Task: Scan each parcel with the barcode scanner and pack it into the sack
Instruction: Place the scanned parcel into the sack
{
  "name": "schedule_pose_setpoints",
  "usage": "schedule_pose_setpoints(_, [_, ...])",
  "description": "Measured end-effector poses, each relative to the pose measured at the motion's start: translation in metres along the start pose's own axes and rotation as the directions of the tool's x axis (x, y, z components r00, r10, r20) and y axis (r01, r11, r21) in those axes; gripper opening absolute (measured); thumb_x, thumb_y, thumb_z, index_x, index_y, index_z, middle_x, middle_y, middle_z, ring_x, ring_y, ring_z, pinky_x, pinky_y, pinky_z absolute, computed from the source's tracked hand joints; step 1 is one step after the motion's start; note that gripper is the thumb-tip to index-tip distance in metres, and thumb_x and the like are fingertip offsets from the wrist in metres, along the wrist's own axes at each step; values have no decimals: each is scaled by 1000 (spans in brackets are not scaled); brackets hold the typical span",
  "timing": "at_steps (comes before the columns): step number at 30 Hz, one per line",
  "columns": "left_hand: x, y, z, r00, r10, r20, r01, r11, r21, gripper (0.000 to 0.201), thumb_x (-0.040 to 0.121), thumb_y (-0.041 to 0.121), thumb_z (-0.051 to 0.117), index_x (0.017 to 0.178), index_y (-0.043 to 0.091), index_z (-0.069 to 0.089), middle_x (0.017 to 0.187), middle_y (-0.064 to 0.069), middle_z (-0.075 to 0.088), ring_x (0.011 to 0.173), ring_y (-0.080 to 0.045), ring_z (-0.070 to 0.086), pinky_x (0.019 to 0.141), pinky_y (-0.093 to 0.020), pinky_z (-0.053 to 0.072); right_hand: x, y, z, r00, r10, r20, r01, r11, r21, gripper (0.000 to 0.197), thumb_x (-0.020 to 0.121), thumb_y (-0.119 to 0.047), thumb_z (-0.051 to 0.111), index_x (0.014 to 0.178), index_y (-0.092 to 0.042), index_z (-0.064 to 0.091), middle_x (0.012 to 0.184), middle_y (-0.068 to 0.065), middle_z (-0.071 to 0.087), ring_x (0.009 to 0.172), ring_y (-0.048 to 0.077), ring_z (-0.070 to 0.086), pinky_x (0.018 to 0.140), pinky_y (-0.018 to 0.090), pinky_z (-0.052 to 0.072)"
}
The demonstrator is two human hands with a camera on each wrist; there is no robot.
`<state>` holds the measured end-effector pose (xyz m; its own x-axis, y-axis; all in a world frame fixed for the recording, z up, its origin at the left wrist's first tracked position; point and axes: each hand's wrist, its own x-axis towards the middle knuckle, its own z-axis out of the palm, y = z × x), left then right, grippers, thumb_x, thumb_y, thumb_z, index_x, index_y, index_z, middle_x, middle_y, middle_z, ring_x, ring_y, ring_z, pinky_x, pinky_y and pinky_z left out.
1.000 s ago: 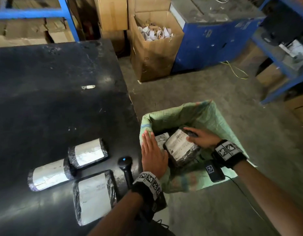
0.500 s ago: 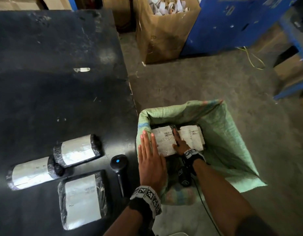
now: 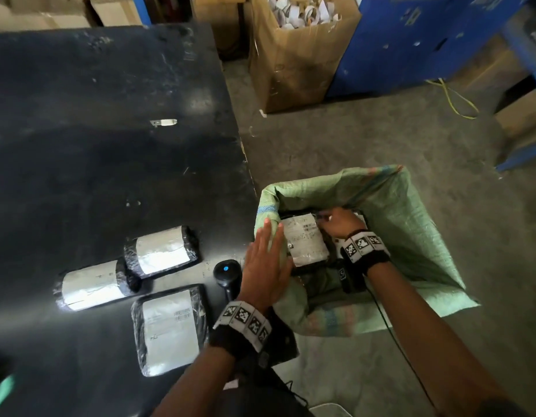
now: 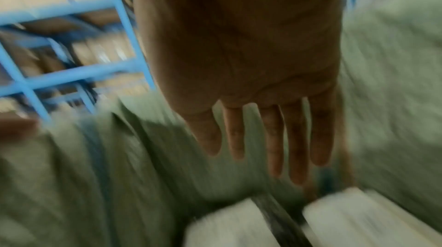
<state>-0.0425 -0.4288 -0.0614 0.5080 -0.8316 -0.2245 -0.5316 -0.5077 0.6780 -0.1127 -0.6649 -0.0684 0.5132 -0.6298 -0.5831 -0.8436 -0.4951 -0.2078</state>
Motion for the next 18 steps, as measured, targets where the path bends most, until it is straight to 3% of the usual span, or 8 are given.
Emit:
schedule_pose_setpoints(3, [-23, -31, -53, 999, 3, -52, -12, 987, -163, 66, 95, 43, 48, 157, 25, 34, 145, -9, 54, 131, -23, 51, 110, -42, 43, -59, -34, -28, 978, -39, -203, 85, 971, 223, 43, 94, -42, 55, 135, -28, 58, 118, 1, 72, 113, 23, 64, 100, 44, 49])
schedule_pose_setpoints(5, [-43, -58, -86, 988, -19, -150, -1, 992, -130, 57, 94, 43, 49, 148, 25, 48, 131, -10, 64, 119, -24, 60, 102, -39, 49, -102, -58, -27, 946, -113, -304, 231, 892, 388, 38, 93, -41, 58, 129, -30, 61, 104, -2, 75, 98, 16, 69, 92, 41, 54])
schedule_pose_setpoints(8, [-82, -103, -116, 977, -67, -201, 51, 995, -83, 53, 93, 49, 43, 140, 27, 55, 120, -7, 71, 110, -26, 67, 92, -45, 55, -150, -94, 2, 925, -219, -311, 360, 769, 528, 34, 87, -47, 60, 117, -33, 67, 90, -6, 74, 81, 10, 71, 82, 37, 58])
schedule_pose_setpoints(11, [-129, -142, -115, 967, -116, -228, 120, 993, 4, 62, 92, 56, 39, 145, 26, 50, 130, -8, 65, 119, -27, 61, 96, -49, 53, -173, -121, 48, 927, -301, -225, 376, 733, 566, 33, 90, -42, 63, 120, -28, 66, 93, -3, 75, 78, 6, 72, 81, 32, 59])
schedule_pose_setpoints(13, [-161, -160, -102, 954, -151, -258, 167, 985, 42, 68, 91, 58, 40, 150, 24, 45, 137, -10, 57, 126, -29, 54, 102, -49, 51, -180, -133, 79, 939, -316, -133, 336, 771, 541, 40, 93, -37, 63, 131, -25, 59, 104, 2, 75, 78, 4, 70, 81, 21, 54])
schedule_pose_setpoints(14, [-175, -167, -93, 947, -176, -269, 198, 979, 57, 71, 90, 59, 41, 152, 24, 41, 142, -12, 52, 131, -31, 49, 104, -51, 48, -181, -137, 95, 949, -300, -98, 307, 810, 500, 48, 93, -39, 62, 138, -24, 52, 110, 5, 73, 86, 9, 70, 82, 20, 50])
schedule_pose_setpoints(16, [-197, -185, -71, 934, -241, -265, 271, 959, 79, 81, 88, 67, 42, 157, 26, 29, 156, -16, 36, 145, -39, 33, 110, -56, 40, -178, -141, 124, 966, -250, -65, 254, 874, 415, 67, 93, -42, 60, 150, -18, 35, 121, 14, 66, 108, 25, 65, 93, 30, 44])
schedule_pose_setpoints(18, [-214, -202, -49, 916, -329, -227, 347, 937, 39, 94, 84, 83, 33, 160, 33, 15, 167, -18, 13, 154, -41, 8, 118, -56, 20, -173, -142, 146, 980, -194, -46, 196, 896, 398, 78, 94, -44, 57, 156, -15, 20, 136, 22, 56, 125, 36, 54, 104, 38, 39])
